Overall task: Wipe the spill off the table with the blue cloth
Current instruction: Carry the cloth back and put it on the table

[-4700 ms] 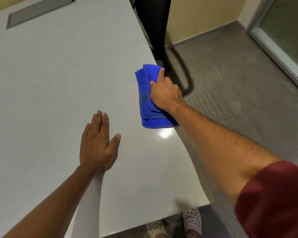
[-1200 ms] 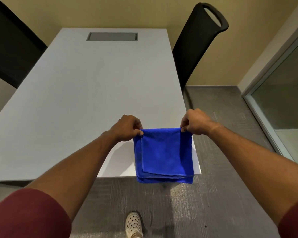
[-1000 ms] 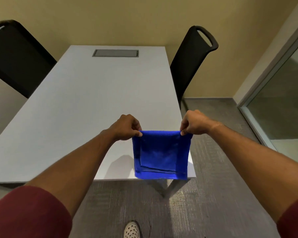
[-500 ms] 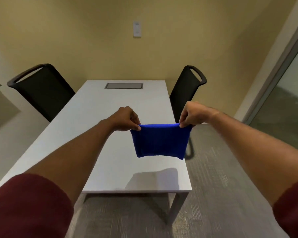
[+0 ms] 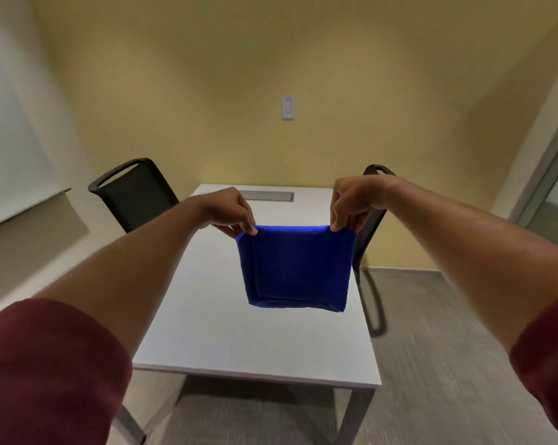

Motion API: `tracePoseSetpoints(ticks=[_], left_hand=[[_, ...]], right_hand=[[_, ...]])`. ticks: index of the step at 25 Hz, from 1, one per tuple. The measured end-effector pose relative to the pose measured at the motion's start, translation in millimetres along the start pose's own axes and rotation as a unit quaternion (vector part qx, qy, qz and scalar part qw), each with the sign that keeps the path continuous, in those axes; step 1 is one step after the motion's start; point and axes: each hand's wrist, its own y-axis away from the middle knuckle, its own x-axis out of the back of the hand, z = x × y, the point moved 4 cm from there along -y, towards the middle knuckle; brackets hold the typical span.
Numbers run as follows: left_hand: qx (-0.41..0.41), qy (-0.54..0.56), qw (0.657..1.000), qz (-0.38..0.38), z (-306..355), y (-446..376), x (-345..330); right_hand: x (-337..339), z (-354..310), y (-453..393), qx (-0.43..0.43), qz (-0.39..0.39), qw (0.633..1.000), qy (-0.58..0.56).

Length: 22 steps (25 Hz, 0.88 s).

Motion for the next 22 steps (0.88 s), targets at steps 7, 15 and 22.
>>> tracePoseSetpoints(ticks=[7,15,22], left_hand=[[0.027,0.004,0.999,0.027,-41,28,64],[0.048,-0.008,0.997,0.055,-136,43,153],[0.055,-0.027,0.996,0.063,-229,35,221]], right_hand=[[1,-80,-17,0.035,0.03,0.999,0.011],[-30,-194,-76,0.048,0.039,0.998,-0.002],[-67,-286,-140,0.058,0.046,0.997,-0.017]])
